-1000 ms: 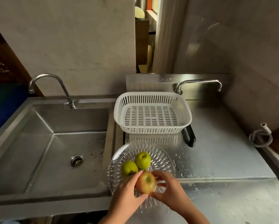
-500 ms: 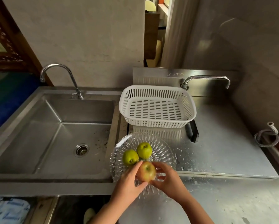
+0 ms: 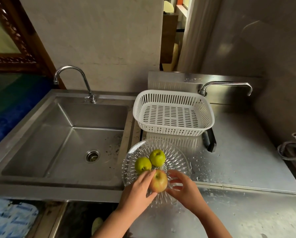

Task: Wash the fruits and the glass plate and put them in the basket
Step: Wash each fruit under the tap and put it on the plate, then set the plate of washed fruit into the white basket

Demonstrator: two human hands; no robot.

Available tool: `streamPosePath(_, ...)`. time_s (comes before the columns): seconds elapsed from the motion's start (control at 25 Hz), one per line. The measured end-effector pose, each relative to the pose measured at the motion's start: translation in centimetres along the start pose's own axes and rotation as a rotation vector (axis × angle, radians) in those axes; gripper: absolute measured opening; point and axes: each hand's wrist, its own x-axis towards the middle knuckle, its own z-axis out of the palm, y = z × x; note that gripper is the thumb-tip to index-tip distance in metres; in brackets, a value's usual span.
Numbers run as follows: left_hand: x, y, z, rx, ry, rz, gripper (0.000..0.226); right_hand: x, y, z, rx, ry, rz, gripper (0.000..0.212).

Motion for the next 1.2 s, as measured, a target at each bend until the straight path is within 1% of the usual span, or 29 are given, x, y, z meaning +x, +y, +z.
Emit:
streamPosePath(0.08, -0.1, -0.4, -0.7, 0.023, 0.032, 0.045, 0.069, 0.2, 0.1, -0.9, -0.01, 0.032, -0.02, 0.053)
streamPosePath(0.12, -0.2, -0.8, -1.4, 0.021, 0.068, 0.074, 0.068, 0.3, 0.3, -1.5, -0.027, 0.075, -0.029, 0.052)
streamPosePath(0.2, 0.2, -2.0, -2.8, 0.0, 0.188, 0.114, 0.061, 0.7, 1.0, -3.0, -0.092, 0.239, -0.015, 0.047)
streamPosePath(0.24, 0.5, -2.7, -3.5, 0.008, 0.242, 0.104, 0.056, 0.9, 1.5, -3.7, -0.131, 0.324, 0.02, 0.046)
streamPosePath(0.28, 1.1, -3.4, -4.3, 0.033, 0.269, 0.072, 0.053, 1.1, 2.0, -4.3, -0.163, 0.374, 0.074, 0.046)
streamPosePath(0.32, 1.6, -4.1, -4.9, 0.068, 0.269, 0.027, 0.052, 1.3, 2.5, -4.6, -0.186, 0.377, 0.131, 0.049)
streamPosePath(0.36, 2.2, -4.8, -5.3, 0.1, 0.242, -0.031, 0.053, 1.5, 2.7, -4.7, -0.204, 0.339, 0.182, 0.053)
streamPosePath(0.44, 3.4, -5.9, -5.4, 0.116, 0.134, -0.159, 0.062, 1.9, 2.9, -4.4, -0.216, 0.241, 0.25, 0.058)
streamPosePath(0.48, 3.9, -6.3, -5.2, 0.076, 0.062, -0.233, 0.067, 2.0, 2.9, -4.0, -0.204, 0.212, 0.267, 0.057)
streamPosePath(0.56, 4.9, -6.8, -4.6, -0.08, -0.082, -0.357, 0.072, 2.4, 2.5, -3.5, -0.148, 0.198, 0.312, 0.049)
streamPosePath(0.6, 5.4, -7.0, -4.4, -0.168, -0.131, -0.397, 0.071, 2.6, 2.4, -3.3, -0.1, 0.195, 0.344, 0.047)
streamPosePath(0.68, 6.0, -7.3, -4.2, -0.372, -0.168, -0.466, 0.065, 2.7, 2.2, -3.2, 0.002, 0.201, 0.392, 0.047)
streamPosePath(0.76, 6.4, -7.5, -4.6, -0.538, -0.164, -0.54, 0.065, 2.7, 1.9, -3.2, 0.09, 0.213, 0.427, 0.047)
streamPosePath(0.84, 6.5, -7.7, -4.9, -0.597, -0.165, -0.56, 0.067, 2.8, 1.6, -3.4, 0.171, 0.217, 0.456, 0.048)
streamPosePath(1.0, 6.6, -7.7, -6.0, -0.652, -0.143, -0.545, 0.067, 3.2, 0.8, -3.5, 0.316, 0.23, 0.483, 0.047)
streamPosePath(1.2, 6.7, -7.4, -8.0, -0.732, -0.122, -0.517, 0.066, 3.4, -0.9, -4.5, 0.399, 0.224, 0.448, 0.053)
